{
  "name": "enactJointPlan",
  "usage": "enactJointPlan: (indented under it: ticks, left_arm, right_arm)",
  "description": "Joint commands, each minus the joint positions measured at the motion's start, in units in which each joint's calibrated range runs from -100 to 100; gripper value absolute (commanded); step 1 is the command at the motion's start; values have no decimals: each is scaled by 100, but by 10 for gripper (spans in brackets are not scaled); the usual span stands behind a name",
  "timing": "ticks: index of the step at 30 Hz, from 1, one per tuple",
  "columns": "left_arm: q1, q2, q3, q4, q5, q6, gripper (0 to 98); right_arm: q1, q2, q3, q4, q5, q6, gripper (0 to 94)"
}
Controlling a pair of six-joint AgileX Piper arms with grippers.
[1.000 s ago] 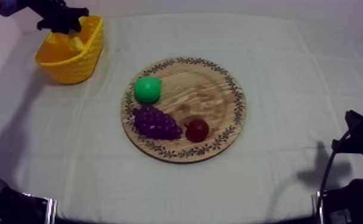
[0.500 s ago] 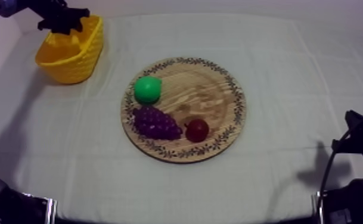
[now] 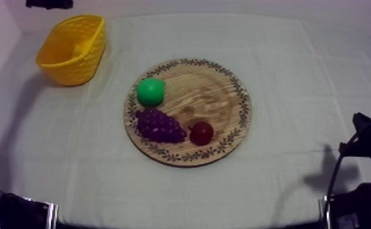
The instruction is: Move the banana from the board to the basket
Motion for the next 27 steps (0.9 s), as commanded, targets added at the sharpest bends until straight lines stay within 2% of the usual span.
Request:
enactJointPlan:
  ticks: [1, 10, 14, 20, 23, 27]
  left_arm:
    - [71, -726, 136, 8, -86, 33, 39]
    - [484, -3018, 1418, 0, -736, 250, 37]
    - [722, -4063, 2459, -101, -1236, 387, 36]
    - [980, -5391, 4864, -219, -2930, 565, 33]
    - [955, -5917, 6218, -230, -3880, 655, 31]
    - [789, -6376, 7635, -234, -4720, 732, 30]
  right_arm:
    - [0, -5, 5, 1, 3, 0, 4]
    - [0, -5, 5, 1, 3, 0, 4]
    - [0, -5, 5, 1, 3, 0, 4]
    - [0, -5, 5, 1, 3, 0, 4]
    - [0, -5, 5, 1, 3, 0, 4]
    - [0, -5, 5, 1, 3, 0, 4]
